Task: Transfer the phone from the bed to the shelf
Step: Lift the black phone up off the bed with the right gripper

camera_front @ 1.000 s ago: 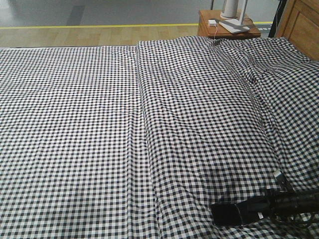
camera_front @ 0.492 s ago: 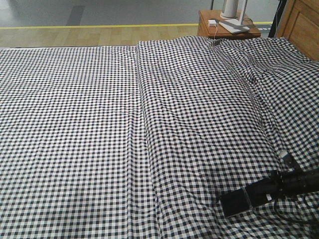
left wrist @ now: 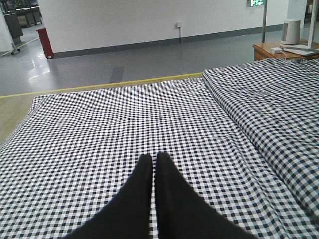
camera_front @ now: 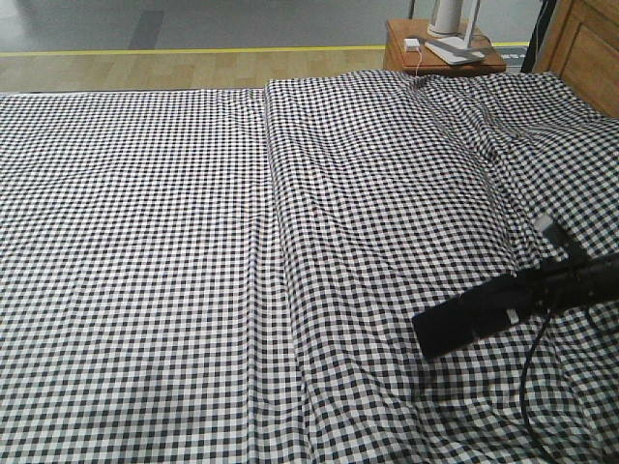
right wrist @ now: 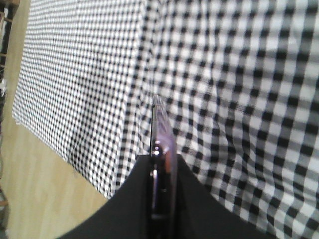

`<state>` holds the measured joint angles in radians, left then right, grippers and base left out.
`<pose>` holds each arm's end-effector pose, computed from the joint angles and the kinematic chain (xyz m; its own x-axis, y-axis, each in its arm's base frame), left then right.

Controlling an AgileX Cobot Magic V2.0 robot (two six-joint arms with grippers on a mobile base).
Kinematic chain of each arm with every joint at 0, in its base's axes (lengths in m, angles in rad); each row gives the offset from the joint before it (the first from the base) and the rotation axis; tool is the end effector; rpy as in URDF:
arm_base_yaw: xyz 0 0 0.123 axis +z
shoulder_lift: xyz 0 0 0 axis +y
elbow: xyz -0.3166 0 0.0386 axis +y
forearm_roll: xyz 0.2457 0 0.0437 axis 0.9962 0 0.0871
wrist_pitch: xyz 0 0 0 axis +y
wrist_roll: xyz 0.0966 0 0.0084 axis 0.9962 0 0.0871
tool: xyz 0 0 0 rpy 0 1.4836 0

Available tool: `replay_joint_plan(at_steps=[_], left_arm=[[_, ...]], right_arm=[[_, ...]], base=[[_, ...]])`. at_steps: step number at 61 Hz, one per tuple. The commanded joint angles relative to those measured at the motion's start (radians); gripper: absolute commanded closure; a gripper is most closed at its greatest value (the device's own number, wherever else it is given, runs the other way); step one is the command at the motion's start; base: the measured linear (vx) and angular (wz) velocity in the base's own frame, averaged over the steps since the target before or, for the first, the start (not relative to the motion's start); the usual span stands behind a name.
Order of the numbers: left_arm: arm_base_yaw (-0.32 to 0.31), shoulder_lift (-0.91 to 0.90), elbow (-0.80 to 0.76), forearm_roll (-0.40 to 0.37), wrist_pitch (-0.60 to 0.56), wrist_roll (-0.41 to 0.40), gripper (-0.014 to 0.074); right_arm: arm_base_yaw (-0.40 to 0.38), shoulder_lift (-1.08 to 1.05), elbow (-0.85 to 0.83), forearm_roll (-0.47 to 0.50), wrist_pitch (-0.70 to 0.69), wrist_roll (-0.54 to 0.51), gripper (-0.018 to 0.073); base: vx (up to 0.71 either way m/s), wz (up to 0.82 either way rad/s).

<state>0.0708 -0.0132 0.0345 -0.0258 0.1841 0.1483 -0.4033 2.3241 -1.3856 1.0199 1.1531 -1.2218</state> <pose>0.0257 0.0014 0.1844 -0.1248 0.1141 -0.9856 -0.0511 0.9913 0.1212 0.4124 -0.0939 0.0950 -0.9403 -0.0051 -0.3404 -0.2594 0.6584 0.7065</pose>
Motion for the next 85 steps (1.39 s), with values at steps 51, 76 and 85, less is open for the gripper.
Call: replay_joint_plan(at_steps=[51,76,85], left_arm=[[-0.002,-0.013,-0.022,-0.009,-0.072,-0.006,0.0595],[-0.002,-0.013,-0.022,-0.009,-0.072,-0.006,0.0595],[-0.002,-0.013,-0.022,-0.009,-0.072,-0.006,0.0595]], right_arm=[[0.376,-0.798,0.011,0.205,0.136,-0.014,0.0562],[0.649,-0.843,0.011,0.233,0.134,-0.028,0.0562],[0.722,-0.843,0.011,0.217,0.134,-0.004,0.0562]], base=[[0.0,0.0],[0.0,0.0],[0.0,0.0]])
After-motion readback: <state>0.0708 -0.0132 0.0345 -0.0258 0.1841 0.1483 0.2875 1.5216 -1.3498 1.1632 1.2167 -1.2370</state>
